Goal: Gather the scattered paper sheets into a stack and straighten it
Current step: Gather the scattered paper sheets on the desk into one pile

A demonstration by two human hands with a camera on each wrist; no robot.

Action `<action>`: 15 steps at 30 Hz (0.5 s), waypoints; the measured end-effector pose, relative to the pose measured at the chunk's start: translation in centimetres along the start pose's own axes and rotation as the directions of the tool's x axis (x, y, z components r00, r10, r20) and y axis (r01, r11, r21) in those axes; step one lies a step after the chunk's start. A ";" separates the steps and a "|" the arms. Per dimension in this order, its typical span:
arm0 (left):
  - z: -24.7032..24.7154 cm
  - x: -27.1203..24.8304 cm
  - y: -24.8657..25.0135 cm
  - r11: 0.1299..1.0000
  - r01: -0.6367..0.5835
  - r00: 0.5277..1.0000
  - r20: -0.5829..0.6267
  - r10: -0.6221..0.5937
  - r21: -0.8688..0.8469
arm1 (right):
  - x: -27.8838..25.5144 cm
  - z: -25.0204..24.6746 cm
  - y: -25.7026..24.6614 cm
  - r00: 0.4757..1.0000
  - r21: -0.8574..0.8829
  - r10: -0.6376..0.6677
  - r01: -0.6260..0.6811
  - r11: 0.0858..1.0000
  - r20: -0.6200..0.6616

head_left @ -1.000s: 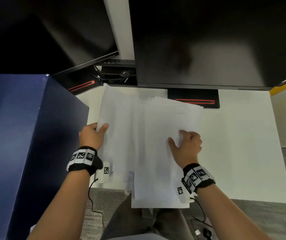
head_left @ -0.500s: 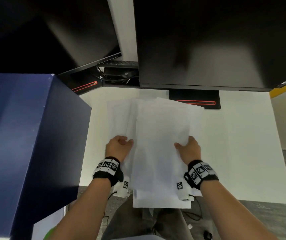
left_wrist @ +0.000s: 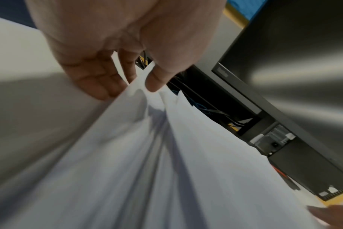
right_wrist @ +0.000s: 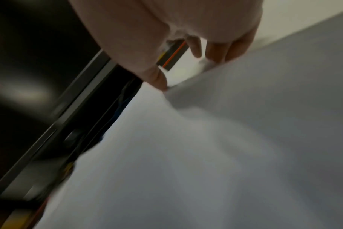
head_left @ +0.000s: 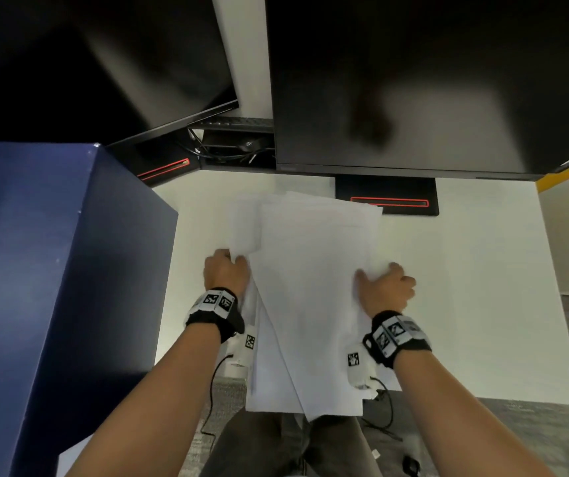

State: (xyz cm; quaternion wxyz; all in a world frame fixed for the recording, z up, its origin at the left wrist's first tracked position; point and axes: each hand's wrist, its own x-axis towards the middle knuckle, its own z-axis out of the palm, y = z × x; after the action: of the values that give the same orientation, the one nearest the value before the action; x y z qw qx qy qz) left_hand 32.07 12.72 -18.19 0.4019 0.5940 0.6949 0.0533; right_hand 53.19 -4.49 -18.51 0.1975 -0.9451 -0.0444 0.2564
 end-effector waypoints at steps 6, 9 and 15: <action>0.3 3.6 5.0 0.991 -0.075 0.990 0.128 0.061 0.110 | 4.7 -0.1 -4.7 0.980 0.108 -0.158 0.145 0.983 0.122; 1.2 3.8 7.1 0.983 -0.180 0.969 0.179 0.170 0.045 | 4.8 1.1 -7.3 0.917 0.117 -0.325 0.305 0.945 0.232; -1.5 4.3 2.9 0.991 0.018 0.977 0.214 0.011 -0.134 | 6.1 -0.1 -1.9 0.970 0.164 -0.210 0.188 0.968 0.122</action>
State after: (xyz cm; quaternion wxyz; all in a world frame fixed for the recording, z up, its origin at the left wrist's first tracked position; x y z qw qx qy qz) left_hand 33.52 17.83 -17.73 0.5141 0.5662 0.6433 0.0352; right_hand 58.53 -1.62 -20.56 0.2899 -0.8981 -0.1333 0.3028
